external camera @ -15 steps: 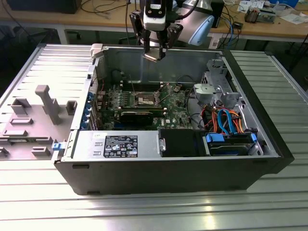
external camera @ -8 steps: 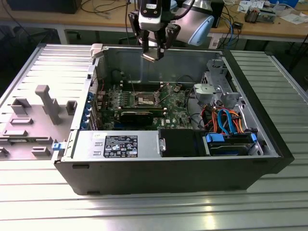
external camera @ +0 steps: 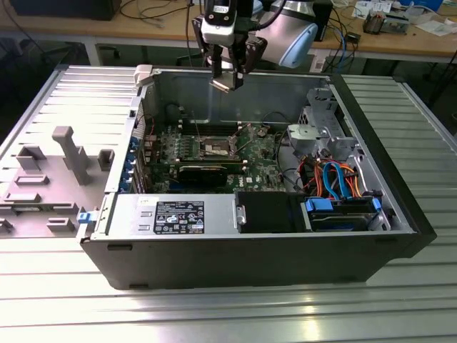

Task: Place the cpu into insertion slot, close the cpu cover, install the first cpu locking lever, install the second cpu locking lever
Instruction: 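Place the cpu into insertion slot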

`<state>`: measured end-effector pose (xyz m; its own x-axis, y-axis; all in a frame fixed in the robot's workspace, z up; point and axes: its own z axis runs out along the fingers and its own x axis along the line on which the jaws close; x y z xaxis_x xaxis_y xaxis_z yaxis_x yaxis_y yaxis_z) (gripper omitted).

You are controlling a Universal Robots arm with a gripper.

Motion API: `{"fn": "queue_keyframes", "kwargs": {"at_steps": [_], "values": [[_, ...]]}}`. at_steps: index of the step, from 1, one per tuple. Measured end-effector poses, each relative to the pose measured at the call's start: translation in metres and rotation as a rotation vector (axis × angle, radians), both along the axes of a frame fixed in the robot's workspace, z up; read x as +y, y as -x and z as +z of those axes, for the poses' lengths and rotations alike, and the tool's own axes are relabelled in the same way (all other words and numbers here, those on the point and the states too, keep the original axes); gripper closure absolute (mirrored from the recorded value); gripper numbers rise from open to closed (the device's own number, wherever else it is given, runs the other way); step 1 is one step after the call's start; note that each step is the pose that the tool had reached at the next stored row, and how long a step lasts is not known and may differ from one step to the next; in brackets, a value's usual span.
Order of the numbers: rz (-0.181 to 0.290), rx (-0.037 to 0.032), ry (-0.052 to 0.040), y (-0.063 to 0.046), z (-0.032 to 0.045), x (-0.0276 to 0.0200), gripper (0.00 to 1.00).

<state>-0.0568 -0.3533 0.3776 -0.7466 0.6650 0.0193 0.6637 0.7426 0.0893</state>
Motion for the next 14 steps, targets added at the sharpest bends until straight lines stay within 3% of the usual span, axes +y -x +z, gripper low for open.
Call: {"fn": "queue_keyframes", "kwargs": {"at_steps": [7,14], "values": [[-0.007,-0.0001,-0.0001,0.0000,-0.0002,0.0000,0.47],[-0.074,-0.0001,-0.0001,0.0001,-0.0014,0.0000,0.47]]}}
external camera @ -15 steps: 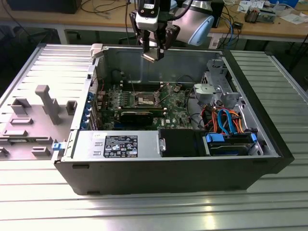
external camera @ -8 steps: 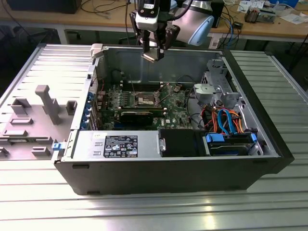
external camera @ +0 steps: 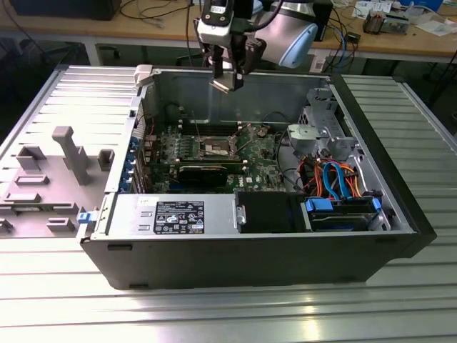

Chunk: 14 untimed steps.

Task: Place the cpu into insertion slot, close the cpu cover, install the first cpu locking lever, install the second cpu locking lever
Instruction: 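Place the cpu into insertion slot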

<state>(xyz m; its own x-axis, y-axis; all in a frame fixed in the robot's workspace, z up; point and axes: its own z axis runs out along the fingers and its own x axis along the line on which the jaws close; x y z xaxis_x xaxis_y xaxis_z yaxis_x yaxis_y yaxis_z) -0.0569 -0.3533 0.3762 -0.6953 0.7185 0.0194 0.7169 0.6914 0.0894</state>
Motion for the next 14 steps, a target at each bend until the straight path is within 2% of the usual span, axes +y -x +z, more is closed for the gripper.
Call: {"fn": "queue_keyframes", "kwargs": {"at_steps": [8,11,14], "values": [[-0.117,0.0018,0.0000,0.0001,-0.0019,0.0000,0.47],[-0.186,0.0025,0.0001,0.0006,-0.0028,0.0000,0.47],[-0.209,0.0025,0.0000,0.0026,-0.0032,0.0000,0.47]]}}
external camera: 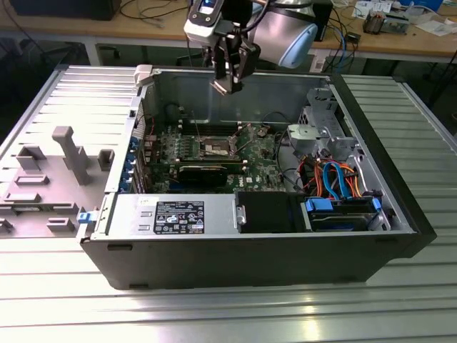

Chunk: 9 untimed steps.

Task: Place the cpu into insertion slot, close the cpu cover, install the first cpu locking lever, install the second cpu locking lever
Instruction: 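Place the cpu into insertion slot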

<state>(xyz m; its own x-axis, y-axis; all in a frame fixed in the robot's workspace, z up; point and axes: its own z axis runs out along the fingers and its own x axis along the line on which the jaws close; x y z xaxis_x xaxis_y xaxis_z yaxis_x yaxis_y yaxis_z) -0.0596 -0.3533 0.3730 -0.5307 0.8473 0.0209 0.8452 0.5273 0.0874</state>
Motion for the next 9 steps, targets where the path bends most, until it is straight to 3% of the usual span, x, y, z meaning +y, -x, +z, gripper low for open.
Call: {"fn": "queue_keyframes", "kwargs": {"at_steps": [2,5,8,9], "values": [[-0.032,0.0007,-0.0004,0.0031,-0.0005,0.0000,0.47],[-0.127,0.0022,-0.0006,0.0032,-0.0014,0.0000,0.47],[-0.181,0.0105,-0.0001,0.0033,-0.0019,0.0000,0.47],[-0.206,0.0182,0.0005,0.0032,-0.0023,0.0000,0.47]]}}
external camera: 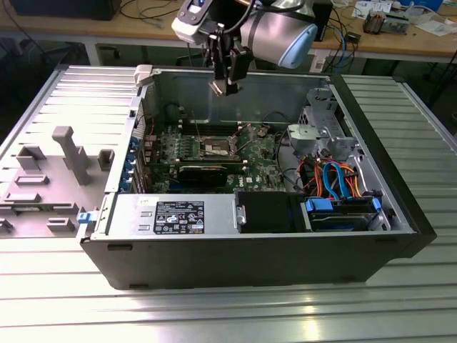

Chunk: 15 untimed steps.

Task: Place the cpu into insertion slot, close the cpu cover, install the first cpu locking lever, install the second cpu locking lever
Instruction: 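Place the cpu into insertion slot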

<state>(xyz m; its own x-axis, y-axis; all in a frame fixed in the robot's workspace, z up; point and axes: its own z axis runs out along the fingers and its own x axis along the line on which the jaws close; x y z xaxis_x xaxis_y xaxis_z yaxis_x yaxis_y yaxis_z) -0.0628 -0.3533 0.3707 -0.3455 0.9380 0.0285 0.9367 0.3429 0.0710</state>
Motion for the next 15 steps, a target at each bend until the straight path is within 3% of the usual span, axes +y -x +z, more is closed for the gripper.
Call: {"fn": "queue_keyframes", "kwargs": {"at_steps": [1,2,8,11,13,15], "values": [[-0.021,0.0195,0.0001,0.000,-0.0007,0.0000,0.47],[-0.032,0.0306,0.0001,0.000,-0.0017,0.0000,0.47],[-0.196,0.0306,-0.0024,0.000,-0.0076,0.0000,0.47],[-0.342,0.0315,-0.0046,0.000,-0.0142,0.0000,0.47],[-0.367,0.0343,-0.0044,0.000,-0.0169,0.0000,0.47],[-0.387,0.0418,-0.0034,0.000,-0.0200,0.0002,0.47]]}}
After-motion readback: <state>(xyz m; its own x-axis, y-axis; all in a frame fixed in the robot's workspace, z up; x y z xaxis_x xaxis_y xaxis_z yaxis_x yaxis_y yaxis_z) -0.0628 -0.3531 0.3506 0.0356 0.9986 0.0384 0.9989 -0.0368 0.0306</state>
